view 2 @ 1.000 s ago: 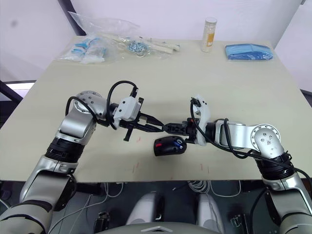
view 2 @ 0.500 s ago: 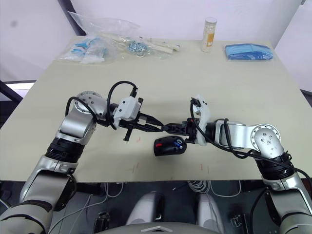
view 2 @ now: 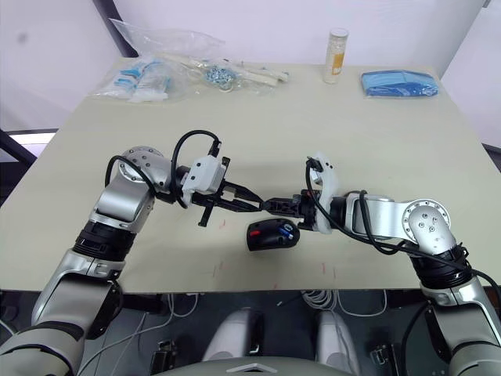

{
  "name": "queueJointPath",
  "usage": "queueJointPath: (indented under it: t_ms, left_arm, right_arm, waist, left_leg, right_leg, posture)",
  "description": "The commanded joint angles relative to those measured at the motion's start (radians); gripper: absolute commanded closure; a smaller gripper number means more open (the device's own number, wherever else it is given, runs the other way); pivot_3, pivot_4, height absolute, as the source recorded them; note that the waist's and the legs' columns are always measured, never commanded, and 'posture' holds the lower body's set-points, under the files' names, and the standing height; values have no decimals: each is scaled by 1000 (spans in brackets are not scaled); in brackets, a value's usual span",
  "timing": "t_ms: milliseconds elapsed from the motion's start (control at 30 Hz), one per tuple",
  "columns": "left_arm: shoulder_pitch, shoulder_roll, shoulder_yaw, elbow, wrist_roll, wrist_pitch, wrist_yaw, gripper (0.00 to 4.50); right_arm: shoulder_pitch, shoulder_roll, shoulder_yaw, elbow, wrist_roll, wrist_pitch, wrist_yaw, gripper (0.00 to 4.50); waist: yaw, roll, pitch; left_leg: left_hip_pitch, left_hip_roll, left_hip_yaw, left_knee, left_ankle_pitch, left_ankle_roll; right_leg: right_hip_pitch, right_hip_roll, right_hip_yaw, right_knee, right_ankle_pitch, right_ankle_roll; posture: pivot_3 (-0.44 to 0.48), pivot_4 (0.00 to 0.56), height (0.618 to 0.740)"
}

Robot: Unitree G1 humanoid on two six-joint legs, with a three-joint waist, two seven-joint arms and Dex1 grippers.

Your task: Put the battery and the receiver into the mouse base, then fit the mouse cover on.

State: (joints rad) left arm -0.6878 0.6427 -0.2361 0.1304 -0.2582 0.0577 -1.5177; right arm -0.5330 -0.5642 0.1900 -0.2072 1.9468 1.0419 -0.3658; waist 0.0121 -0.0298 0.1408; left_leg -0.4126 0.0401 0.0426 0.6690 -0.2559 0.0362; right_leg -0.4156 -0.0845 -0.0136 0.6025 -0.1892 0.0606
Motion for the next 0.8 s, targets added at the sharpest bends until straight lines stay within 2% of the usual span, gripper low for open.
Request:
queueJointPath:
  t_ms: [33,800]
  left_arm:
    - [-18,-1,11,-9,-3,-12,4,4454]
    - [-16,1,8,-11,-2,-11,2,4454]
  right_arm:
    - [-11,-2,1,-14,25,-7,-3,3006]
    - [-16,7,-5,-2,24,-15,-8,3006]
  waist:
    - [0,0,0]
    - [0,0,0]
  left_leg:
    - [0,0,0,0,0,0]
    - [0,0,0,0,0,0]
  right_leg:
    - [0,0,0,0,0,0]
    - [0,0,0,0,0,0]
  posture:
    - [0,150,740]
    - [0,150,740]
